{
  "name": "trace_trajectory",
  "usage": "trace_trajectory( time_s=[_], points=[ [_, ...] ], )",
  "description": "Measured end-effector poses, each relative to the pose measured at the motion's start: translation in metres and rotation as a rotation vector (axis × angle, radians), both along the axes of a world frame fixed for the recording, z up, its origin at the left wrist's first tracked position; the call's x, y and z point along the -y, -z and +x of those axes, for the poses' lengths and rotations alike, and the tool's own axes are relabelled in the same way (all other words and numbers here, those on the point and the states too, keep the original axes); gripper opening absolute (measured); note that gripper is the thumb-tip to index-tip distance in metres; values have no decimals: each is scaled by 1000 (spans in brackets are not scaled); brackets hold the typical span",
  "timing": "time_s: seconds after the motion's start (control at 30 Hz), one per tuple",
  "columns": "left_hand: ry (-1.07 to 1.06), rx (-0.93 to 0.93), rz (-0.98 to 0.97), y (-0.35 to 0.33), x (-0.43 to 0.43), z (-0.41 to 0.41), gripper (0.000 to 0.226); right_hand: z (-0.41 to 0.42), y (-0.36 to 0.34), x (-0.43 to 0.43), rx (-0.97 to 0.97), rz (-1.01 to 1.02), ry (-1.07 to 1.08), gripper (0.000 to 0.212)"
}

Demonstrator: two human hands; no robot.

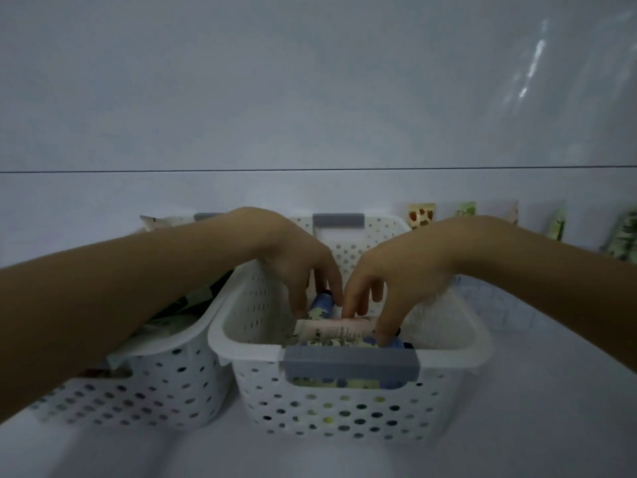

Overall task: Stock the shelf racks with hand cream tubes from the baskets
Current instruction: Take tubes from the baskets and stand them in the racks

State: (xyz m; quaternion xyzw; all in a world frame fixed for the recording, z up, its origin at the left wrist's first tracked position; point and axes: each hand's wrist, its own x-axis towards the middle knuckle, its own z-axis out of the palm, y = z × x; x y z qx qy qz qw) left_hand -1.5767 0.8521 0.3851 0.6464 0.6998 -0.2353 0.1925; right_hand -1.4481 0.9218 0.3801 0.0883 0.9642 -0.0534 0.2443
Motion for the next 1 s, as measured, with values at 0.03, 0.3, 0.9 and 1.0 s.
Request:
trace_trajectory(
  time_s=[0.03, 0.3, 0.9, 1.0],
  points=[
    [0, -24, 20, 5, -5, 2, 53, 0, 0, 0, 5, -8, 6, 40],
    [-15, -54, 85, 14, -9, 0, 52, 4, 3, 1, -36, -126, 80, 29],
    [-394, 785, 754, -26, 3, -1, 20, 48, -14, -12, -1041, -997, 474, 24],
    [-525, 1071, 773, -30, 1, 14, 25, 61, -13, -20, -1124, -1256, 601, 28]
  ],
)
